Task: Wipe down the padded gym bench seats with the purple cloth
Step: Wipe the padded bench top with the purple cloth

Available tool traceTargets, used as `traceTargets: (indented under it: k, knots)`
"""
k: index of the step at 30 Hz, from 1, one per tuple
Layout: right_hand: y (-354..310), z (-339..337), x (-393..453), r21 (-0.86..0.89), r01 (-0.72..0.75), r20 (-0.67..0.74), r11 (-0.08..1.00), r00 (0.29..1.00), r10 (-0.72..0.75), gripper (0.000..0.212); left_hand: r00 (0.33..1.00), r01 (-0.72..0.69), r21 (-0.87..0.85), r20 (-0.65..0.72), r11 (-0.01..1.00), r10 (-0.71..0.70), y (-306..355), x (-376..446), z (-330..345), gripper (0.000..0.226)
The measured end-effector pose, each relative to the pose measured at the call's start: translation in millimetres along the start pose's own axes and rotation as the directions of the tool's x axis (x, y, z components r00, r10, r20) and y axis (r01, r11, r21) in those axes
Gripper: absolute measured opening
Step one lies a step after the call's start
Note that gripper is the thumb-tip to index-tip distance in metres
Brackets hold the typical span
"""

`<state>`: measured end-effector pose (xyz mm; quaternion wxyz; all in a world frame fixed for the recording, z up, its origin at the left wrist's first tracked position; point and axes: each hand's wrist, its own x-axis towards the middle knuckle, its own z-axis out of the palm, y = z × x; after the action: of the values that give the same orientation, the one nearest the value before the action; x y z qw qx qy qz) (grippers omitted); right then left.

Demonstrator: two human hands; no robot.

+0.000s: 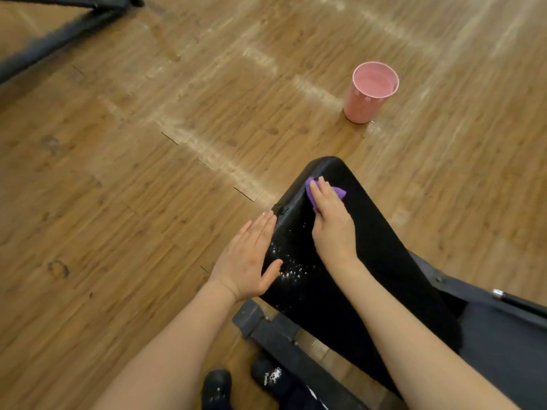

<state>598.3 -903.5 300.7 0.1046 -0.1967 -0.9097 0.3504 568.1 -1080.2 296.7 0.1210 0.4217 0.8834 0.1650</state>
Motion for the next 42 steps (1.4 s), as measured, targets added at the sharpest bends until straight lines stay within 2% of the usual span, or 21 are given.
traceTargets:
  k: [6, 11, 13, 17, 19, 22, 25, 29, 32, 36, 38, 41, 42]
  knots:
    - [-13, 23, -60, -0.026, 0.101, 0.007, 0.995, 0.995, -0.101, 0.053, 0.999, -0.044, -0.065, 0.013, 0.997, 0.045, -5, -1, 3, 0.070]
    - [-15, 26, -88, 0.012, 0.129, 0.064, 0.992, 0.989, -0.130, 0.053, 0.997, 0.011, -0.123, 0.083, 0.992, -0.001, -4, -2, -5, 0.077]
    - [-14, 16, -83, 0.031, 0.075, 0.052, 0.997, 0.996, -0.077, 0.055, 0.985, -0.012, -0.096, 0.172, 0.995, 0.029, -5, -2, -14, 0.083]
    - [-20, -5, -61, 0.085, -0.114, -0.072, 0.990, 0.990, 0.121, 0.049, 0.911, -0.138, 0.076, 0.400, 0.988, 0.096, -15, 0, -33, 0.116]
    - [-25, -2, -54, 0.073, -0.127, -0.047, 0.989, 0.990, 0.131, 0.048, 0.884, -0.188, 0.131, 0.455, 0.973, 0.110, -18, 0, -36, 0.124]
    - [-40, 20, -65, 0.077, -0.067, 0.003, 0.995, 0.998, 0.067, 0.051, 0.871, -0.174, 0.079, 0.478, 0.982, 0.116, -16, 0, -39, 0.124]
    - [-47, 43, -94, 0.027, 0.040, -0.016, 0.999, 0.999, -0.039, 0.057, 0.874, -0.149, 0.031, 0.472, 0.988, 0.117, -17, 1, -40, 0.127]
    - [-45, 49, -132, 0.041, 0.142, -0.008, 0.989, 0.990, -0.142, 0.060, 0.872, -0.137, 0.026, 0.477, 0.990, 0.108, -20, 0, -39, 0.132]
    - [-36, 46, -143, -0.026, 0.211, 0.043, 0.977, 0.977, -0.210, 0.067, 0.875, -0.121, 0.032, 0.476, 0.992, 0.091, -18, 0, -40, 0.134]
    - [-27, 44, -131, -0.041, 0.296, 0.005, 0.954, 0.955, -0.296, 0.044, 0.865, -0.104, 0.056, 0.497, 0.993, 0.063, -13, 2, -42, 0.136]
    - [-20, 46, -130, -0.060, 0.386, 0.070, 0.920, 0.921, -0.382, 0.048, 0.856, -0.101, 0.063, 0.515, 0.993, 0.055, -11, 3, -44, 0.138]
    - [-1, 42, -134, -0.121, 0.478, 0.189, 0.870, 0.872, -0.453, 0.071, 0.843, -0.105, 0.090, 0.537, 0.990, 0.040, -9, 4, -48, 0.141]
    - [2, 37, -135, -0.146, 0.491, 0.209, 0.859, 0.864, -0.459, 0.068, 0.838, -0.101, 0.100, 0.544, 0.990, 0.030, -8, 4, -49, 0.142]
